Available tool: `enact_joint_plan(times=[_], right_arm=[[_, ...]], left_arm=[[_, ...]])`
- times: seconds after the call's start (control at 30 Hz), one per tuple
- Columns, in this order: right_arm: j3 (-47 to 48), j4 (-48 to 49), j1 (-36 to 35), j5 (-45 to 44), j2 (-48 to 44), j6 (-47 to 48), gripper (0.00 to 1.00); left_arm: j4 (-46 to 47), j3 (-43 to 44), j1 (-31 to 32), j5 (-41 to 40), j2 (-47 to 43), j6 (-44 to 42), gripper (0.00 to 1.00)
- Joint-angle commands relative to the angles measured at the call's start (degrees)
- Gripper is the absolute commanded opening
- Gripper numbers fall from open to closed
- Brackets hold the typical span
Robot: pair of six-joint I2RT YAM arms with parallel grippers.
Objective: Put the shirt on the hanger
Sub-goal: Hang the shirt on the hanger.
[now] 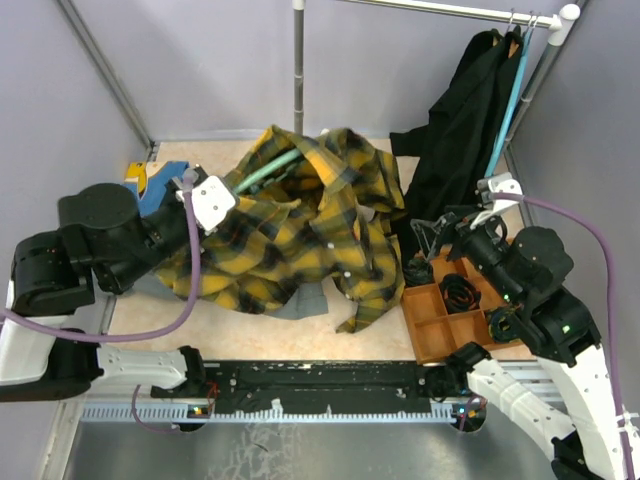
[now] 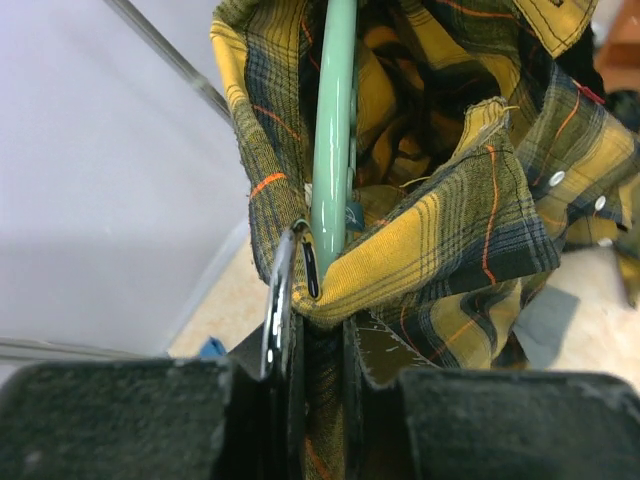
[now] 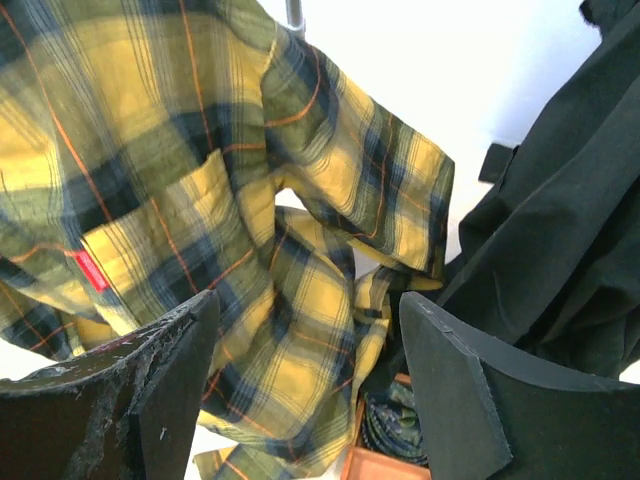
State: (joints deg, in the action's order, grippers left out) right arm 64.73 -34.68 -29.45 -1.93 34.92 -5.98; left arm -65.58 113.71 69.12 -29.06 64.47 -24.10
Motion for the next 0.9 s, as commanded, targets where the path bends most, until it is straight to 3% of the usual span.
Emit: enact_joint_plan(times=[0.0,0.13,0.3,0.47,0.7,0.87], right_arm=[[3.7,6.4,0.3,-1.4,1.3,1.6,0.73],[5.7,6.7,0.3,-1.2,1.2,3.2,0.74],[4.8,11.3,0.3,8.1,-1.0,5.7,0.79],[-0.9,22.4,0.3,13.8,-2.6,2.5,0.83],[0.2,33.7,0.3,25.9,6.1,-7.0,0.87],[1.3,37.3,0.2,26.6,11.6,-9.1,0.87]], left_arm=[[16.9,3.3,0.0,-2.6,-0.2,-12.7,0.00],[15.4,13.1,-0.1,2.1,4.7,-18.1,0.00],[18.5,10.1,-0.1,6.7,3.0,-17.5,0.00],[18.6,8.2,-0.1,7.7,1.5,-15.3,0.00],[17.9,9.6,-0.1,7.9,2.1,-14.2,0.00],[17.6,10.1,0.0,7.7,3.3,-13.8,0.00]])
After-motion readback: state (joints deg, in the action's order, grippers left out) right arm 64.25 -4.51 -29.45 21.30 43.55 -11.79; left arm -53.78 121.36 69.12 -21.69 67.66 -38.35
